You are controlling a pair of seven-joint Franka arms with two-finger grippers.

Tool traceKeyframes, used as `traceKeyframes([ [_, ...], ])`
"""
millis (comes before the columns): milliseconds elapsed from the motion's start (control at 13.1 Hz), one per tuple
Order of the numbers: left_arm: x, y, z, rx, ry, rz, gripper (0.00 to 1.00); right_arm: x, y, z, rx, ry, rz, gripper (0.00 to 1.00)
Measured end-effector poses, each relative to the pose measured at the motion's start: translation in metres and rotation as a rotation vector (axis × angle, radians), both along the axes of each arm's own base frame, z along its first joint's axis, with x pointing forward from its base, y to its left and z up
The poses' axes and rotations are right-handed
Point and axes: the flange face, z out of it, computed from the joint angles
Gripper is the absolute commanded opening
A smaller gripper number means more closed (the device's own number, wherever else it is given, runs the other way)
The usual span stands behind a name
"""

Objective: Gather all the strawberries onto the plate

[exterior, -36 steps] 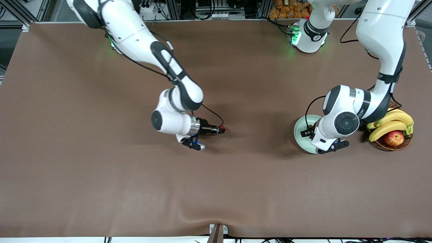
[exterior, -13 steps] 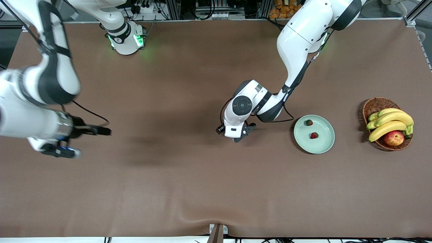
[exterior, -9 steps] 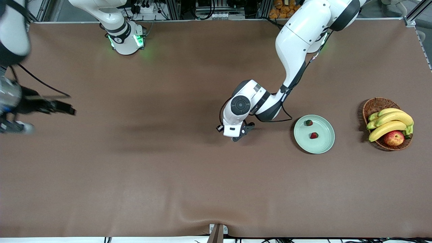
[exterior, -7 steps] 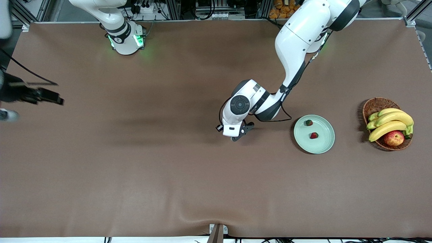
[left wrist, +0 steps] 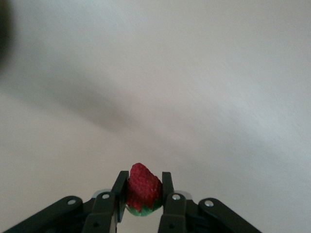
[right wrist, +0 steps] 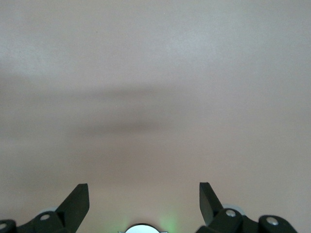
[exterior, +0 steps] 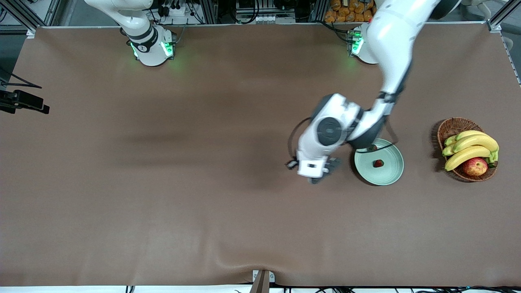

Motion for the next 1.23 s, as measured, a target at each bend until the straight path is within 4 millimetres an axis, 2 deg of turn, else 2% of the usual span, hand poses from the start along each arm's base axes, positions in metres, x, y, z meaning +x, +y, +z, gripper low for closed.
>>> traceKeyframes([
  [77,0.005,0.037,0.006,0.014,0.012,-0.052,0.0,0.0,0.001,0.0,-0.01,0.002,0.007,1.0],
  [153,0.007,0.076,0.003,0.035,0.028,-0.106,0.0,0.0,0.003,0.001,-0.013,0.001,0.016,1.0],
  [307,0.001,0.144,-0.021,0.118,0.066,-0.194,0.0,0.001,0.017,0.003,-0.014,-0.006,0.052,1.0],
  [383,-0.003,0.17,-0.034,0.148,0.088,-0.226,0.0,0.002,0.028,0.004,-0.014,-0.007,0.074,1.0],
  [536,-0.009,0.206,-0.054,0.152,0.102,-0.275,0.0,0.003,0.043,0.004,-0.018,-0.007,0.102,1.0],
  [613,-0.011,0.219,-0.062,0.142,0.097,-0.295,0.0,0.003,0.045,0.004,-0.018,-0.006,0.105,1.0],
  [690,-0.012,0.23,-0.068,0.133,0.095,-0.311,0.26,0.003,0.045,0.003,-0.018,-0.004,0.106,1.0],
  [766,-0.012,0.238,-0.07,0.129,0.094,-0.317,0.81,0.003,0.046,0.002,-0.017,-0.003,0.107,1.0],
  [843,-0.012,0.242,-0.071,0.126,0.094,-0.318,1.0,0.003,0.047,0.002,-0.017,-0.002,0.109,1.0],
  [1073,-0.009,0.237,-0.063,0.124,0.072,-0.324,1.0,0.002,0.048,0.001,-0.016,0.008,0.11,1.0],
  [1226,-0.004,0.232,-0.037,0.128,0.026,-0.328,1.0,-0.001,0.048,0.002,-0.018,0.019,0.092,1.0],
])
